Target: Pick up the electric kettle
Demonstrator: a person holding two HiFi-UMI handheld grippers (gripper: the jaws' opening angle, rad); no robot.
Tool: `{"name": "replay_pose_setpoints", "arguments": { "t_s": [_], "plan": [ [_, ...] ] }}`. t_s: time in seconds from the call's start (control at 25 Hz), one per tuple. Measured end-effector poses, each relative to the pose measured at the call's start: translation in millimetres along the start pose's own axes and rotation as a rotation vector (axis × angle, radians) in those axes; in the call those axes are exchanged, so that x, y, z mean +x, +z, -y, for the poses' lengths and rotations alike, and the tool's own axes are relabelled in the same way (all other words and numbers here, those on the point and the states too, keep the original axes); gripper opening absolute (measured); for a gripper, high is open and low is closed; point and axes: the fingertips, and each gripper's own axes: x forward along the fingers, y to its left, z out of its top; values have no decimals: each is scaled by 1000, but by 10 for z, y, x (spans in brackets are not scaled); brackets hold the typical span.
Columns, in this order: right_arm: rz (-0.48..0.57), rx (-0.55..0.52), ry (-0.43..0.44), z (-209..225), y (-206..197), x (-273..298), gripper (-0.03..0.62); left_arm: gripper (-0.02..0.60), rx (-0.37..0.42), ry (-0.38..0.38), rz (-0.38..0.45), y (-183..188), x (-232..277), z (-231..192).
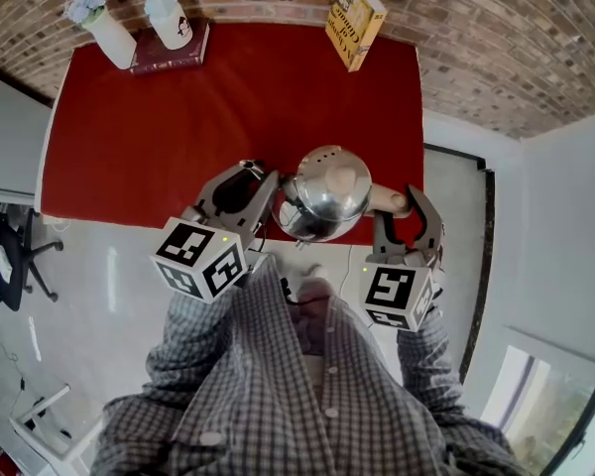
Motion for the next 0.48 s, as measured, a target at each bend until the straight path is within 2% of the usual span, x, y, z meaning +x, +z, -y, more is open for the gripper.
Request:
{"name": "replay_pose_setpoints", "arguments": {
  "t_s": [0.48],
  "plan": [
    [92,-39,-39,264,482,-380,164,103,52,-41,66,481,-299,274]
  ]
}}
